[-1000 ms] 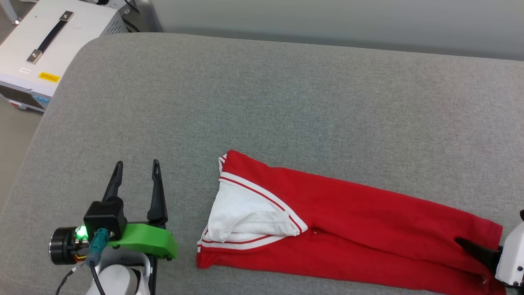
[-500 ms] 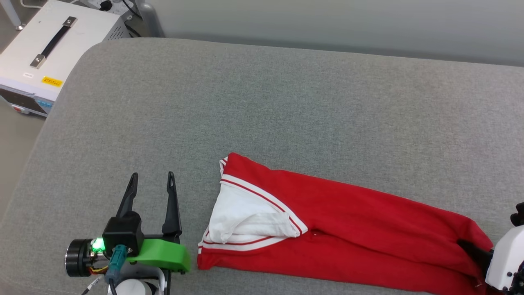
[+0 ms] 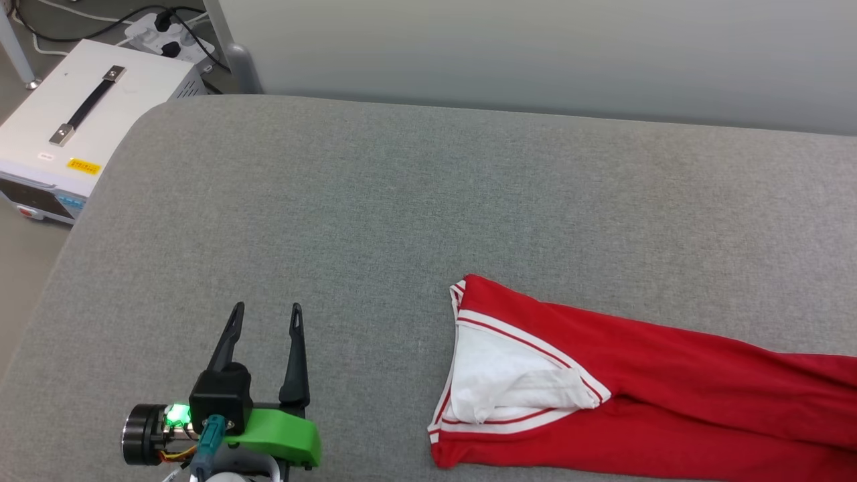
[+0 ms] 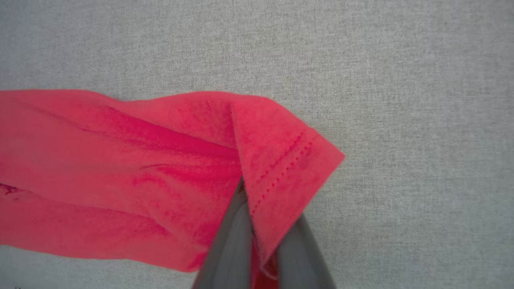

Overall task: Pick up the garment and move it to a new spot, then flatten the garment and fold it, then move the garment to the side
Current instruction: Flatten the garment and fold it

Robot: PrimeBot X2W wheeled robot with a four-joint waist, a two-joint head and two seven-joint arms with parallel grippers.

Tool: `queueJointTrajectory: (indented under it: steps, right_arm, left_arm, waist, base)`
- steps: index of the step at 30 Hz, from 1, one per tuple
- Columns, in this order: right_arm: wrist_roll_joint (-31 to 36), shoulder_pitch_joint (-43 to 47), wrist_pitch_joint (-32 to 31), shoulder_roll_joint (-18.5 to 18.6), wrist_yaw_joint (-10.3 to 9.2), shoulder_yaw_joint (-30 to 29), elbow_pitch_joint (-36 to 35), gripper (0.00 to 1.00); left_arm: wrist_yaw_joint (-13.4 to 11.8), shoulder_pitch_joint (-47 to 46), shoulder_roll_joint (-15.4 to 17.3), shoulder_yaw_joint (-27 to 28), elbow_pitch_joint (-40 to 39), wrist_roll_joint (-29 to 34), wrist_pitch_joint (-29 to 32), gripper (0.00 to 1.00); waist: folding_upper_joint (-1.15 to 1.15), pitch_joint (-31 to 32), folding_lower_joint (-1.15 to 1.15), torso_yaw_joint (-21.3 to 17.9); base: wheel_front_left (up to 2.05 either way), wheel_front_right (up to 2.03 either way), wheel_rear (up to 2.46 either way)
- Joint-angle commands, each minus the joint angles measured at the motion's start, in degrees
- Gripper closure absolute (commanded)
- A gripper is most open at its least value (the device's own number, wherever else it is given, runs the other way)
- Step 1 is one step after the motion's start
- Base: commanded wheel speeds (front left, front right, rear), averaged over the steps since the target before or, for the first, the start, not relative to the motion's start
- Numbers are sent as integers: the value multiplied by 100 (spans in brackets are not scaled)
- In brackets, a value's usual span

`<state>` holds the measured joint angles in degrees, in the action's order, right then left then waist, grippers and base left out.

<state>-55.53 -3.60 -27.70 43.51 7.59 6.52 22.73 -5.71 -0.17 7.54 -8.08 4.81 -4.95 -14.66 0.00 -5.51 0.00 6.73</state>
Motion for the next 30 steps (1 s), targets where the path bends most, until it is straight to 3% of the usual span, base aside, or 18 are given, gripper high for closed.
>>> queueJointTrajectory:
  steps: [1,9,18,23,30]
  right_arm:
    - [9,76,-79,42,-10,-33,-34,100]
    - [-483,377,-485,-189,-10,-83,-1282,100]
    - [-290,157,-958,-506,-10,339,-2680,100]
    - [123,-520,-1177,-872,-10,910,-2835,100]
    - [439,-1576,-1300,-1393,-10,1979,-2400,100]
  left_arm:
    - [50,117,-32,35,20,67,-34,0]
    - [143,243,-104,103,74,149,-34,0]
    - [220,155,-190,75,62,245,-34,0]
    - [243,39,-240,62,74,261,-34,0]
    - [263,-170,-314,4,126,280,-34,0]
  waist:
    - [0,74,0,-21]
    - [0,207,0,-31]
    - [0,51,0,82]
    - [0,-128,0,150]
    - [0,-330,0,289]
  base:
    - [0,0,0]
    - [0,0,0]
    - [0,0,0]
    - [0,0,0]
    - [0,0,0]
